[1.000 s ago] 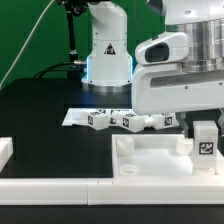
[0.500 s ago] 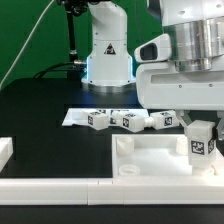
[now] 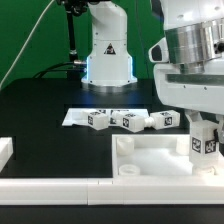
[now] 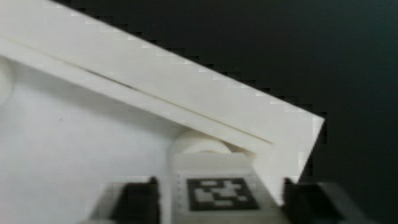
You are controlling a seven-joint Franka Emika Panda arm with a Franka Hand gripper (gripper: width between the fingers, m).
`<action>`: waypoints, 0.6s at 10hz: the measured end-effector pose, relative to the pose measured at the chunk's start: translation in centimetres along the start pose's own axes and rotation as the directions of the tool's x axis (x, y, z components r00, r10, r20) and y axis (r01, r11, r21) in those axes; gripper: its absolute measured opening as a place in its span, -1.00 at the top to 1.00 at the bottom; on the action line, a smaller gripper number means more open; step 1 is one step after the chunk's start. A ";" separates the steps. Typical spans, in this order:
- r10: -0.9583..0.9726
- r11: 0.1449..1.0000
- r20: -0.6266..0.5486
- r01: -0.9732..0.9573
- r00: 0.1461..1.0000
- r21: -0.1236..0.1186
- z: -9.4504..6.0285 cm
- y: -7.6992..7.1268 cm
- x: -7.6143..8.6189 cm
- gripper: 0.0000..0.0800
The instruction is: Assemble one leg
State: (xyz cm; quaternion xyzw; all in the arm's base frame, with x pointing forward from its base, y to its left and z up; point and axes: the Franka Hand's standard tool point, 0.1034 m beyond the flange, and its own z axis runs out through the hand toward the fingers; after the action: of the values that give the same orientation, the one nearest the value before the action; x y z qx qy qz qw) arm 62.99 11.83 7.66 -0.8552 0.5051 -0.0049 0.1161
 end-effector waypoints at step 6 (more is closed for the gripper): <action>-0.709 0.701 0.040 0.710 0.704 -0.067 -0.8 -0.2 0.5 -0.62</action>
Offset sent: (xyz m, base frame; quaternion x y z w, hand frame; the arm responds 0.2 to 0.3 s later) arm 0.0089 -0.0018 0.0114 -0.0619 -0.0301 -0.4014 0.9133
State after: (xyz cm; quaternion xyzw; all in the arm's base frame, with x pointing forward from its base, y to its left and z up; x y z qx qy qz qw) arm 63.26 11.34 8.40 -0.9875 0.1363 -0.0251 0.0750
